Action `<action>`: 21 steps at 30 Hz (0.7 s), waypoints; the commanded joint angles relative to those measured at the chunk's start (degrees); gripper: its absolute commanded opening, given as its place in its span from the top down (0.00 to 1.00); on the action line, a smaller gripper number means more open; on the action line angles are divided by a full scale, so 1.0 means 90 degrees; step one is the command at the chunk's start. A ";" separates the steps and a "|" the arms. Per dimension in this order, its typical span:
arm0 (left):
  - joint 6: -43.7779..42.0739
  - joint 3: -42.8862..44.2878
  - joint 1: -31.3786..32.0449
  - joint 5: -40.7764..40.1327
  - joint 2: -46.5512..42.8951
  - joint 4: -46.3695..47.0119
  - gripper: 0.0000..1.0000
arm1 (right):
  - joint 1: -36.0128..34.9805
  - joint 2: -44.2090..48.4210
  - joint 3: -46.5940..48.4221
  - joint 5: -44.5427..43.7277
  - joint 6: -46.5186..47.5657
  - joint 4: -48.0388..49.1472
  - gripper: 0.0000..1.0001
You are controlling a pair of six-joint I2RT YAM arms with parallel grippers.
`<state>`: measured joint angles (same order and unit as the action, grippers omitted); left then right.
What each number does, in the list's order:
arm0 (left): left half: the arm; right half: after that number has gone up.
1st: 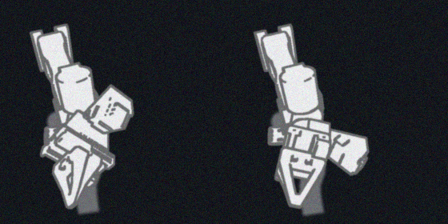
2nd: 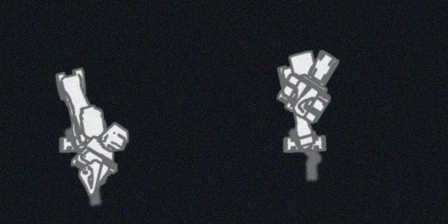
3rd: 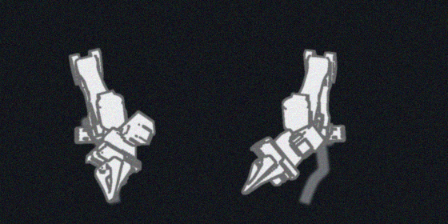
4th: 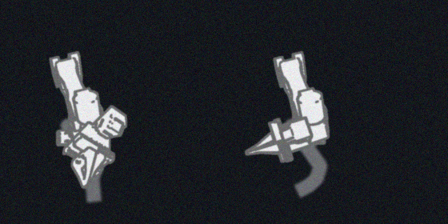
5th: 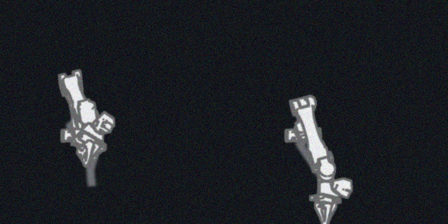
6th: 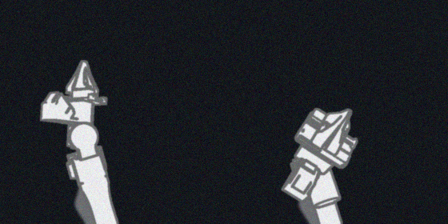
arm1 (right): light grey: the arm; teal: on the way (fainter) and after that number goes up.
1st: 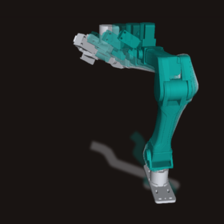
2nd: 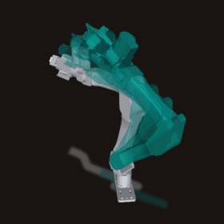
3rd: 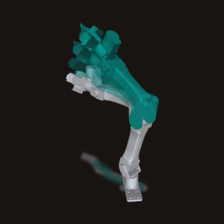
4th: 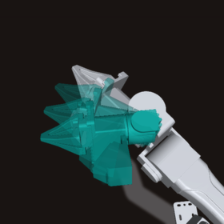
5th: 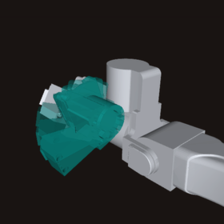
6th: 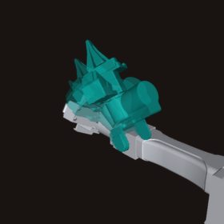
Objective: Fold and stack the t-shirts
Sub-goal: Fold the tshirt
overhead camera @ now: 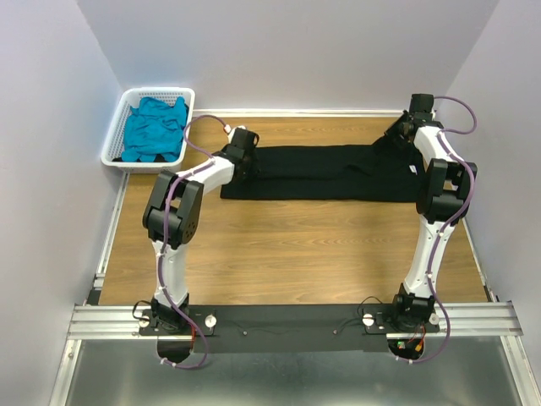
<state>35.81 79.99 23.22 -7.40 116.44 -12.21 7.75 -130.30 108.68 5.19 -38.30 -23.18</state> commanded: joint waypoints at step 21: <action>0.0103 -0.1396 -0.0218 -0.0701 -0.2488 0.0302 0.20 | -0.0011 0.0151 -0.0201 0.0351 0.0252 0.0173 0.96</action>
<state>35.92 69.71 19.31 -9.67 97.97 -11.25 7.75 -130.28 107.83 7.33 -36.91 -22.48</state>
